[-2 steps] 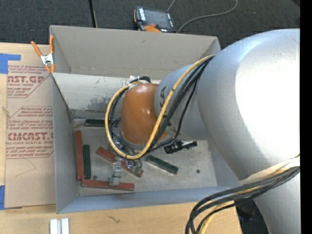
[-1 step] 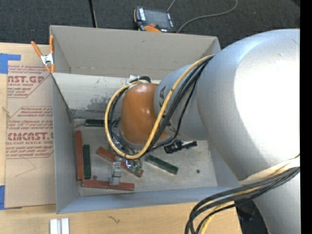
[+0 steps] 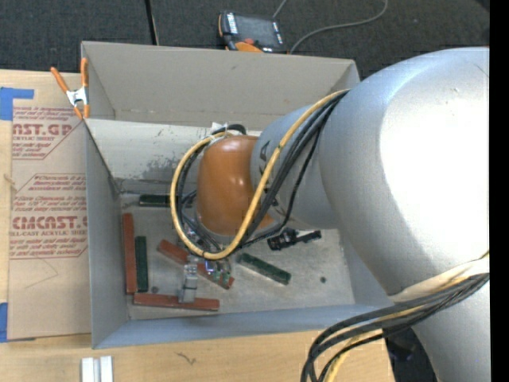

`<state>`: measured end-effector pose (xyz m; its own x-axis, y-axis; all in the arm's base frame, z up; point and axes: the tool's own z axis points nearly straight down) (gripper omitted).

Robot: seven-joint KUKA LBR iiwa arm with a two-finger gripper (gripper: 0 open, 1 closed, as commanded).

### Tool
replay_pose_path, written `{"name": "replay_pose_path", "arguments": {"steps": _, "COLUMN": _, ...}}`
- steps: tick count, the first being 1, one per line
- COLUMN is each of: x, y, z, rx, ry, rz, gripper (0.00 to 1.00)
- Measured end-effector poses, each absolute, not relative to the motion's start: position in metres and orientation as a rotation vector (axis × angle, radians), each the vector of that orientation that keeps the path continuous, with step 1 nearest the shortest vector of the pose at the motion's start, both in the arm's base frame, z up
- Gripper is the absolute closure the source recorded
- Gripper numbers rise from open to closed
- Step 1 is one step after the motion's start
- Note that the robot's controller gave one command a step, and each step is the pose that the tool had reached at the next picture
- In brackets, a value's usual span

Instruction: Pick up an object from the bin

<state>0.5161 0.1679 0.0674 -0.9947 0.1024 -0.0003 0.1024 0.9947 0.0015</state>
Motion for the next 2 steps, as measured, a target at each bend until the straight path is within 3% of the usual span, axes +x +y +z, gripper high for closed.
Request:
{"name": "replay_pose_path", "arguments": {"steps": 1, "x": 0.5163, "y": 0.1684, "z": 0.0675, "rx": 0.161, "ry": 3.137, "rz": 0.002, "gripper": 0.00}}
{"name": "replay_pose_path", "arguments": {"steps": 2, "x": 0.5168, "y": 0.1689, "z": 0.0683, "rx": 0.162, "ry": 3.136, "rz": 0.004, "gripper": 1.00}}
